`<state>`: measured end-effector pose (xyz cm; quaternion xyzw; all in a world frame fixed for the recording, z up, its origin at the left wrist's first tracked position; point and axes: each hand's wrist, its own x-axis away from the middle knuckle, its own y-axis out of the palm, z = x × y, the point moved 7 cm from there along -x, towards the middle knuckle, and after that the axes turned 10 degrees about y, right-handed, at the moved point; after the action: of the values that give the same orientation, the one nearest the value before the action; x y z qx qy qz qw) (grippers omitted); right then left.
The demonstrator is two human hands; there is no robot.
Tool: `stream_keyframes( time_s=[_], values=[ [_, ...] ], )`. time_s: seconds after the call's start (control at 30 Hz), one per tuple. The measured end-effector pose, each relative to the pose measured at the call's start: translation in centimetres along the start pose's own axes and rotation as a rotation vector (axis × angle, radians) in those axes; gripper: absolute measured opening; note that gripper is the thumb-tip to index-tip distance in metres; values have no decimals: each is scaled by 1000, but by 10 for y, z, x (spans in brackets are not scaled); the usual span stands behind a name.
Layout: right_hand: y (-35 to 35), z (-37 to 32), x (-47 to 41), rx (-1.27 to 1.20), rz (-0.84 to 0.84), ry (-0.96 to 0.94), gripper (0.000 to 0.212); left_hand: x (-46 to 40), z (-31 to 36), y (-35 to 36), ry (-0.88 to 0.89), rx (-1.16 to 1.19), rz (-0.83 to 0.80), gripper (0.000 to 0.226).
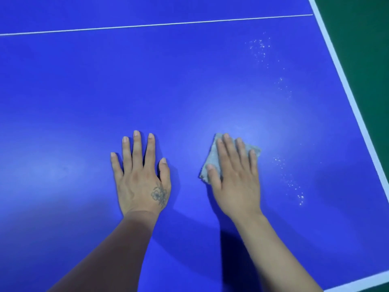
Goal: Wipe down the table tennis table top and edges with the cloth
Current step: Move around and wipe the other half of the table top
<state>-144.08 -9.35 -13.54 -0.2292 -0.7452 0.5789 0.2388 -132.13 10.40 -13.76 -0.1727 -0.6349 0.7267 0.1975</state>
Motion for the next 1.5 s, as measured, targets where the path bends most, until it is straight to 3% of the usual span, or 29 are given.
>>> stream_keyframes(
  time_s=[0.23,0.4,0.57,0.7,0.83,1.0,1.23,1.37,1.5],
  values=[
    [-1,6,-78,13,57,248,70,-1,-1,0,-7,-4,23,66],
    [12,-53,-108,-10,43,186,72,-1,-1,0,-11,-4,30,65],
    [14,-83,-60,-22,53,29,71,-1,-3,1,-13,22,50,64],
    [15,-62,14,-9,-14,-96,70,1,-1,-2,-6,25,75,63],
    [7,1,44,0,-39,-48,68,3,-1,-4,6,29,81,63],
    [-5,54,21,-14,-54,118,70,5,-1,-5,24,45,93,65],
    [7,5,-19,-11,-12,228,71,11,0,-17,71,136,189,61],
    [15,-29,-2,-11,-10,153,71,26,1,-24,85,188,236,55],
    [19,-53,53,-14,26,33,71,70,9,-24,86,144,180,56]
  ],
)
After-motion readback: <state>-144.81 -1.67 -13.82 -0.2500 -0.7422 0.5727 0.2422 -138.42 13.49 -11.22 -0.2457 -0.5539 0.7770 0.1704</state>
